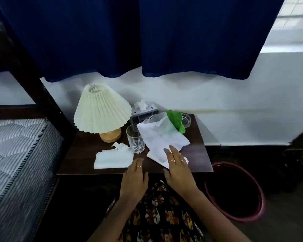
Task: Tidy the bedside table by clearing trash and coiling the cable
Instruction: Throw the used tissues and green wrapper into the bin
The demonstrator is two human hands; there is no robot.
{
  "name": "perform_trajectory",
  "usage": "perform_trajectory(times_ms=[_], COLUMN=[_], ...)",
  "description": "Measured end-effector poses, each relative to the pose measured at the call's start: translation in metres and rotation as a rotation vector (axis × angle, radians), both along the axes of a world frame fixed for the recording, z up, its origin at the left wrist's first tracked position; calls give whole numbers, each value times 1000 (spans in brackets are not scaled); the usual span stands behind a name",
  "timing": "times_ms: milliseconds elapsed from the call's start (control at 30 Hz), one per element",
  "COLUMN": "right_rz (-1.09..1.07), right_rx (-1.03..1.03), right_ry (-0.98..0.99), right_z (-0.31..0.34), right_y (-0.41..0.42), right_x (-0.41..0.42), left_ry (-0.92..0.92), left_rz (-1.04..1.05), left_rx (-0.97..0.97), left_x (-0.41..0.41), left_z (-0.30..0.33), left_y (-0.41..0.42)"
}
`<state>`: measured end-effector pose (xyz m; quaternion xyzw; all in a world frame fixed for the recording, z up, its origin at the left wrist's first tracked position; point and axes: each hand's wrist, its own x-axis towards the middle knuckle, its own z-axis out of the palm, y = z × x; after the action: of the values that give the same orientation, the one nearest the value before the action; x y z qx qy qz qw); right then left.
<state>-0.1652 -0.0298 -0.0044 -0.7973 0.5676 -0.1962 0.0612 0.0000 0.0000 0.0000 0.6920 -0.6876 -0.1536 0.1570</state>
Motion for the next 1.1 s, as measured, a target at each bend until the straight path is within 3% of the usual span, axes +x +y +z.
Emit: perform_trajectory(times_ms=[200, 400, 533, 700, 867, 1100], right_rz=[-143, -175, -185, -358, -532, -922], right_rx=[-41, -272, -310, -328, -263, 58], right_ry=[9, -84, -267, -500, -625, -532], right_z=[-6, 45, 80, 99, 75, -8], right_y=[-40, -60, -55, -31, 7, 56], right_x=[4, 4, -1, -32, -91, -165], left_ry=[-96, -165, -154, -145, -145, -196], left_rz=[-65, -57, -35, -41, -65, -113], left_rx=[54, 114, 163, 182, 220, 219], left_x=[2, 1, -1, 4, 3, -1], left_z=[-18, -27, -29, -22, -17, -19], left_y=[-20, -30, -30, -27, -17, -18])
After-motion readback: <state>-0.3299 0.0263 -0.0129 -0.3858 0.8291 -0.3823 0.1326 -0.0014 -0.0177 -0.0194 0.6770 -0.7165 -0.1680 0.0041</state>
